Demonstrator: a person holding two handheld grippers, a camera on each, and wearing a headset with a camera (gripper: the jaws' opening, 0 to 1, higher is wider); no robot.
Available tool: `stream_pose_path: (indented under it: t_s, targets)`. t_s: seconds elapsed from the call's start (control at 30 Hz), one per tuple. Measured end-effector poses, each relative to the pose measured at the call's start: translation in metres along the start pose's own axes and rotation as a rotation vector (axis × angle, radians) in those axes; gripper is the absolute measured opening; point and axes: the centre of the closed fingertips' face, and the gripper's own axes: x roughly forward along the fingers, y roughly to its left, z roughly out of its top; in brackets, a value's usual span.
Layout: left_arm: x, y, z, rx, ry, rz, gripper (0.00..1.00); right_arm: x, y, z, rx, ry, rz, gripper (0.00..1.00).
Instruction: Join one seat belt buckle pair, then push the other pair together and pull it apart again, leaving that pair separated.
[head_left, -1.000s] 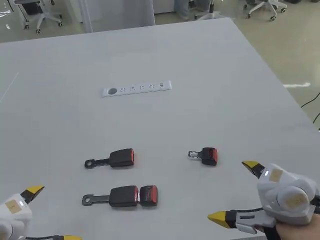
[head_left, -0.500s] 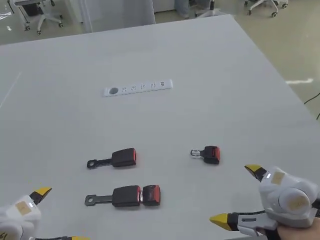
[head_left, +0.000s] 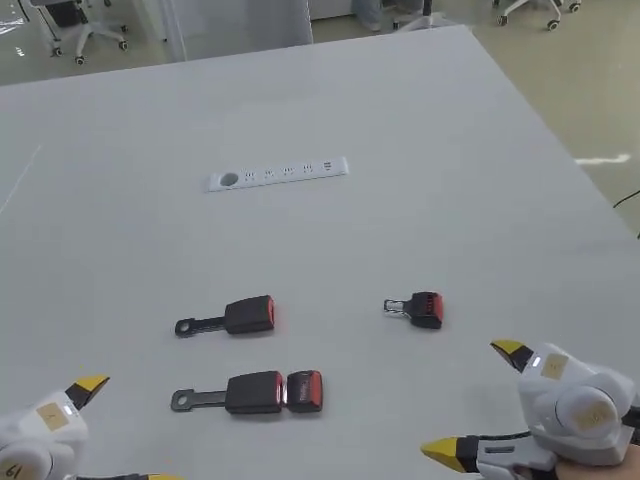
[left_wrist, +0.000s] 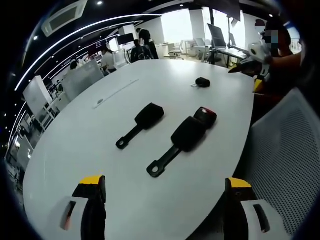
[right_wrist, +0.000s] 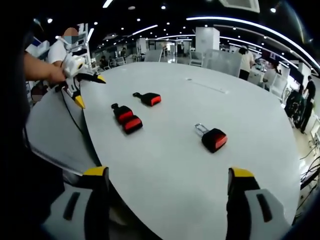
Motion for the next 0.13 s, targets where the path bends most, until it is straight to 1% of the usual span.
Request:
stream_pose_path:
  t_s: [0.13]
  targets:
    - [-0.0004,0.0025,-0.0006,-0.003,0.001,0.002,1.0,0.001,0.0002,0.0016,-0.002,-0.003,0.001,0.99]
